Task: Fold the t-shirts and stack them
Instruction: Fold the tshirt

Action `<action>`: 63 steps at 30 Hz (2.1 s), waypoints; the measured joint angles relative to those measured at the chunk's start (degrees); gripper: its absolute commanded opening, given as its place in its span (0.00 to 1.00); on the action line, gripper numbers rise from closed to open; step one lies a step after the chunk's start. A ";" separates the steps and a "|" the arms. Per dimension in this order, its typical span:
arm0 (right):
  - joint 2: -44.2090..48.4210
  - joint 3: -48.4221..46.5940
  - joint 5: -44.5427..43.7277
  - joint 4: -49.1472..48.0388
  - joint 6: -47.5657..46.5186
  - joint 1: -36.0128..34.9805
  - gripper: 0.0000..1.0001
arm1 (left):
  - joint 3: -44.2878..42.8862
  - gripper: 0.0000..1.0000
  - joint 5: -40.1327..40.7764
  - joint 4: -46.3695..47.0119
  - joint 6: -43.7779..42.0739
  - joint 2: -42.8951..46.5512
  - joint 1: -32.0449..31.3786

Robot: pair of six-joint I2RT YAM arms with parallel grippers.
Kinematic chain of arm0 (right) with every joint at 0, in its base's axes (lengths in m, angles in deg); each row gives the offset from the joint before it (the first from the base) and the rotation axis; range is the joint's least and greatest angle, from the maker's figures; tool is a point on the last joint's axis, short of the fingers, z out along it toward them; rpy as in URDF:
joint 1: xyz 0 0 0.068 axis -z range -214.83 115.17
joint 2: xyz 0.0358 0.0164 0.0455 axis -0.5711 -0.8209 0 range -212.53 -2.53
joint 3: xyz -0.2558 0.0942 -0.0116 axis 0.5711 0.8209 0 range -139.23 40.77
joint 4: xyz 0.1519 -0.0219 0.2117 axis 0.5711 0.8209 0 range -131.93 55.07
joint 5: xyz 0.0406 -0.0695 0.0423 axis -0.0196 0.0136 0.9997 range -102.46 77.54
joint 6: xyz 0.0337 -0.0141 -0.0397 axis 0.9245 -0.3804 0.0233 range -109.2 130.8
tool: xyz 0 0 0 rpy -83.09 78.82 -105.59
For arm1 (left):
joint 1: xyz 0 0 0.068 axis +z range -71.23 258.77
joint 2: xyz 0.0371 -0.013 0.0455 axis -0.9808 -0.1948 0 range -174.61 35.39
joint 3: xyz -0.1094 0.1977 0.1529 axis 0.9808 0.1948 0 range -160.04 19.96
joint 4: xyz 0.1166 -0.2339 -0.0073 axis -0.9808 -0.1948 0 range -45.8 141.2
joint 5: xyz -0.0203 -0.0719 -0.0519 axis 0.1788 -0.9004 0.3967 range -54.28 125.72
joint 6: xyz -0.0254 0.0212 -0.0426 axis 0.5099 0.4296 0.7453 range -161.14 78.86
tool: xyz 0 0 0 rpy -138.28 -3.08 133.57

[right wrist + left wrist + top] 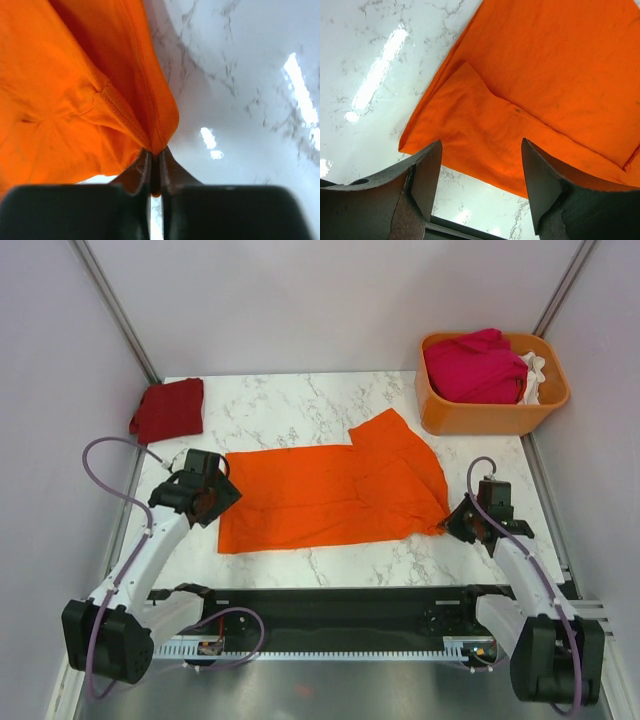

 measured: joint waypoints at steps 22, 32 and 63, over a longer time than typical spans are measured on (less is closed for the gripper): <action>-44.96 -67.87 -17.81 6.75 -7.52 -22.95 0.98 | -24.33 0.66 -20.50 4.59 -21.77 -21.00 14.25; -82.23 -105.98 -34.95 9.16 -19.69 -22.86 0.93 | -15.34 0.63 -20.70 8.61 -22.58 -17.53 14.12; -87.71 -96.94 -28.48 1.11 -11.26 -18.58 0.19 | -10.05 0.60 -22.69 12.70 -22.56 -15.76 13.62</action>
